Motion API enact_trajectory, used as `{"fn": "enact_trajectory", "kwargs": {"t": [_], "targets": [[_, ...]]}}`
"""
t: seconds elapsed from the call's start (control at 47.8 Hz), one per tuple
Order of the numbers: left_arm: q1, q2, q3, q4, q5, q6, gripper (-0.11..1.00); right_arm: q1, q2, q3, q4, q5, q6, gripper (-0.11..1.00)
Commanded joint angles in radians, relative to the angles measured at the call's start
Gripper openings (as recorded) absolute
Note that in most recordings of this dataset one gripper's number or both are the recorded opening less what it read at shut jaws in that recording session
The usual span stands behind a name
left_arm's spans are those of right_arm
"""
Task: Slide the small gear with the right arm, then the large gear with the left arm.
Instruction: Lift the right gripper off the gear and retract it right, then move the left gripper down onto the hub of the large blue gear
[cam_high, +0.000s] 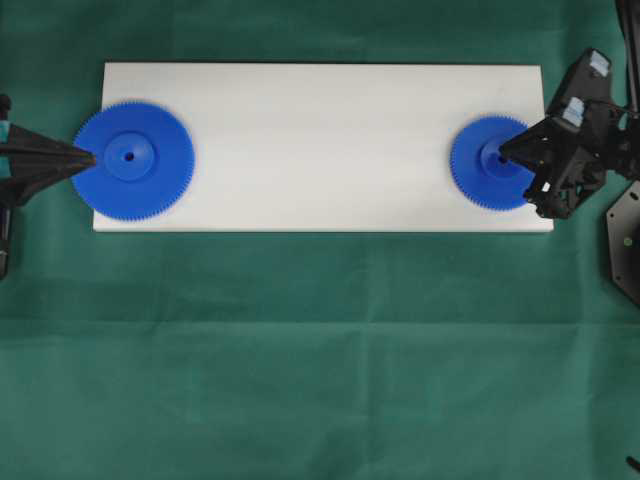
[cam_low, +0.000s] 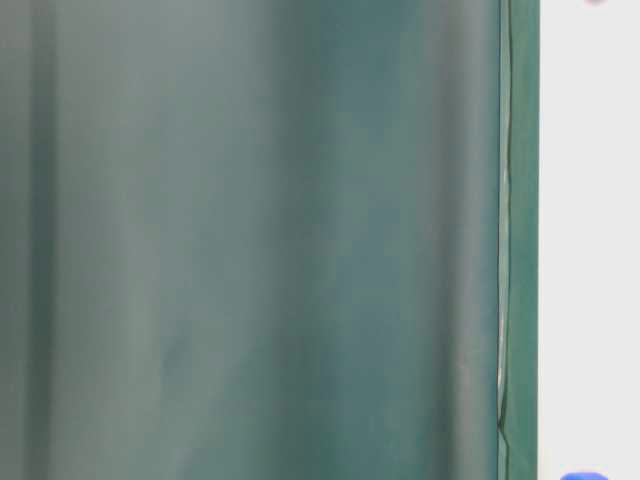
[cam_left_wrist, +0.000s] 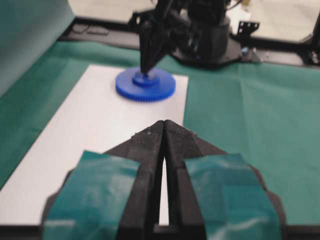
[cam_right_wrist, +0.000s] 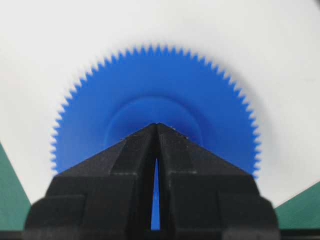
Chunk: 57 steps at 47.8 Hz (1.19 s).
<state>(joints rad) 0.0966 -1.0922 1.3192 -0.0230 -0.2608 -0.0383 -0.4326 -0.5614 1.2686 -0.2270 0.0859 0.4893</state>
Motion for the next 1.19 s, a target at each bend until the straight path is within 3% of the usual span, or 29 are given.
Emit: {"fn": "enact_trajectory", "kwargs": {"t": [0.0,0.523,0.899,1.171], "targets": [[0.005,0.032,-0.032,-0.002,-0.006,-0.002,0.0,-0.003,-0.063,-0.028,-0.018,0.025,-0.002,0.51],[0.029,0.08,-0.052,-0.002,0.003,0.0,0.0,-0.002,-0.419,0.041,-0.032,0.005,-0.002,0.51],[0.17,0.207,-0.095,-0.002,0.124,-0.002,0.0,0.006,-0.399,0.041,-0.032,-0.009,-0.002,0.51],[0.198,0.31,-0.124,-0.002,0.244,-0.002,0.0,0.02,-0.397,0.041,-0.032,-0.035,-0.005,0.51]]}}
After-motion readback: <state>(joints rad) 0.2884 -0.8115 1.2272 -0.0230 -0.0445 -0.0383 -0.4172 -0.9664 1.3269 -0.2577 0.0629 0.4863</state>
